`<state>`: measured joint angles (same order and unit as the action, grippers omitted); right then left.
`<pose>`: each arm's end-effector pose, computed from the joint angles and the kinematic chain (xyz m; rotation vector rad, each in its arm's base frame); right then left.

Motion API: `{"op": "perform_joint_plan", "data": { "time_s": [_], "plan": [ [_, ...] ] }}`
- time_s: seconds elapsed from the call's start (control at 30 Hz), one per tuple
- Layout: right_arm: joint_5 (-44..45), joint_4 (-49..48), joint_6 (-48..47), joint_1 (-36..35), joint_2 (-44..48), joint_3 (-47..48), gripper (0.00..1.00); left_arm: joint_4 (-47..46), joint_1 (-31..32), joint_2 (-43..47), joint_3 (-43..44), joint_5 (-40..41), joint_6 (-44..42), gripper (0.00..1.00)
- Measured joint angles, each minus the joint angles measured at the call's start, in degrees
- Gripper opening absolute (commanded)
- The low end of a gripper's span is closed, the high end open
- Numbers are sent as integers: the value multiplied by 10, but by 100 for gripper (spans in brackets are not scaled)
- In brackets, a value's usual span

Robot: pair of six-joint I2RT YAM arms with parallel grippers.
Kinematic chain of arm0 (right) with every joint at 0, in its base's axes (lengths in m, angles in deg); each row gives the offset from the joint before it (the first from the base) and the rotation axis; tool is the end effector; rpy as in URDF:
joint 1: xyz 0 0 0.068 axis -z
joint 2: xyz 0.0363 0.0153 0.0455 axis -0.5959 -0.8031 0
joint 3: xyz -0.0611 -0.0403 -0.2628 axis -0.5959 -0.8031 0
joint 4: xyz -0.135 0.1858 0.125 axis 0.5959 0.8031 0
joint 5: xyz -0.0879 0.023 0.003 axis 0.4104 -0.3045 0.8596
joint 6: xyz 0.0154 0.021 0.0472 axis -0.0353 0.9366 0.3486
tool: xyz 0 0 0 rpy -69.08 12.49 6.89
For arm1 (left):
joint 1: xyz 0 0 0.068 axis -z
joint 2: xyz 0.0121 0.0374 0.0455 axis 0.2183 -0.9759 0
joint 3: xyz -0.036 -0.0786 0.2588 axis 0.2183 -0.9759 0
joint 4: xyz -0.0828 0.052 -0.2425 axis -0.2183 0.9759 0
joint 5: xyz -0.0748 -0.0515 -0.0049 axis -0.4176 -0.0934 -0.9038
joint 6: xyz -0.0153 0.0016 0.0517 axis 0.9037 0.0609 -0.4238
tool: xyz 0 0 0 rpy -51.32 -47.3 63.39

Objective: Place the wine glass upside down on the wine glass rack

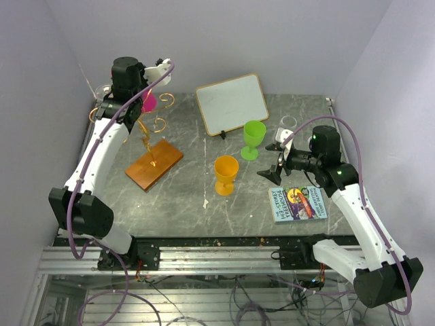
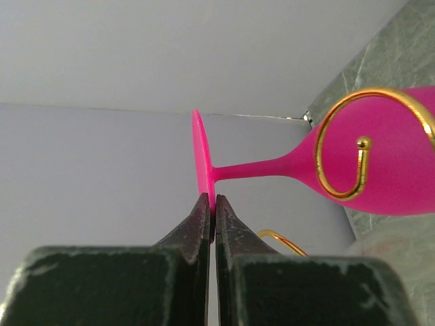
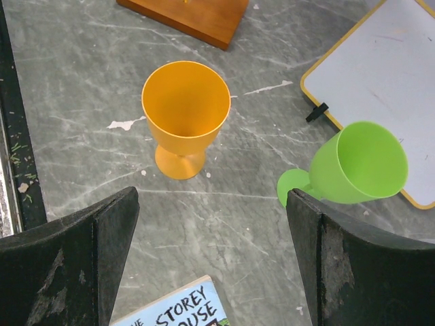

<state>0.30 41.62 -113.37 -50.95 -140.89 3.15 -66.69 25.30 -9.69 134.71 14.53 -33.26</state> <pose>0.1922 0.0760 0.3387 -1.2132 1.5578 0.6318 0.3487 -0.0647 0.4345 0.9571 1.6497 0.9920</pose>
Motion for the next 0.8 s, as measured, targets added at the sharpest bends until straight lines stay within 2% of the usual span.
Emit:
{"op": "perform_joint_plan", "data": {
  "time_s": [0.8],
  "plan": [
    [7,-1,0,0,0,-1,90,23,56,38,-51,41,-24,7]
  ]
}}
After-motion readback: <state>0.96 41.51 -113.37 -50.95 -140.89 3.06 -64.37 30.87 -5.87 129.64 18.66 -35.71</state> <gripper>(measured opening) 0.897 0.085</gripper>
